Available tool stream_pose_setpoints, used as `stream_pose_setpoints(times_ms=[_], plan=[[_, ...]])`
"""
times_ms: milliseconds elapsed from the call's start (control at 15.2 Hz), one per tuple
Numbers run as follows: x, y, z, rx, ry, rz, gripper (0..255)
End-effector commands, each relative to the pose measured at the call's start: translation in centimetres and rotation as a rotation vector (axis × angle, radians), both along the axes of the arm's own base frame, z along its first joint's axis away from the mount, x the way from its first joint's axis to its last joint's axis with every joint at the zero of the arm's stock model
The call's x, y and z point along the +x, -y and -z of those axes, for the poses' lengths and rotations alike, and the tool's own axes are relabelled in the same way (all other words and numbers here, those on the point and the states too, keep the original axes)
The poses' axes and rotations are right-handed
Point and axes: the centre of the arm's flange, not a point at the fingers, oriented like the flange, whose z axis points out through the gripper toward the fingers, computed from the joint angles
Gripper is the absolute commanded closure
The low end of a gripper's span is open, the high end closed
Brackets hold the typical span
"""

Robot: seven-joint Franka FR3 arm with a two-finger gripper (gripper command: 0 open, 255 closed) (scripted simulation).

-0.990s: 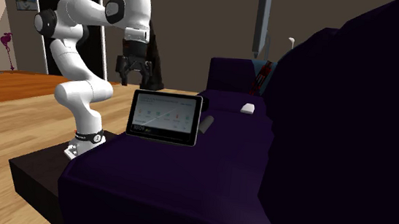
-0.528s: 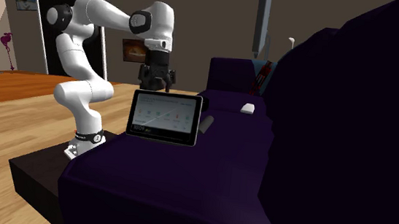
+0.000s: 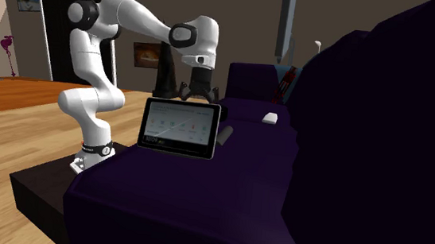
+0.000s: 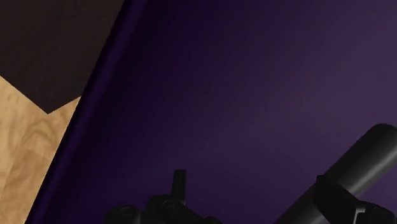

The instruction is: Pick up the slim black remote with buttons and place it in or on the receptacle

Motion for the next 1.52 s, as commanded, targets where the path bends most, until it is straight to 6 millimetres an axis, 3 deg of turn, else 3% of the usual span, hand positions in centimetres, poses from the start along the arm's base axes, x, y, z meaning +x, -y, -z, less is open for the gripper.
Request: stream_pose_setpoints(times_ms=[0,462,990,1452], plan=[[2.4,-1.1,0.6,-0.004,0.020,0.117,0],[11.7,-1.5,2.8,-0.024,0.079,0.486,0],[12.0,-0.5,6.8,-0.024,0.081,0.496,0],[12.0,-0.5,6.8,-0.024,0.081,0.496,0]])
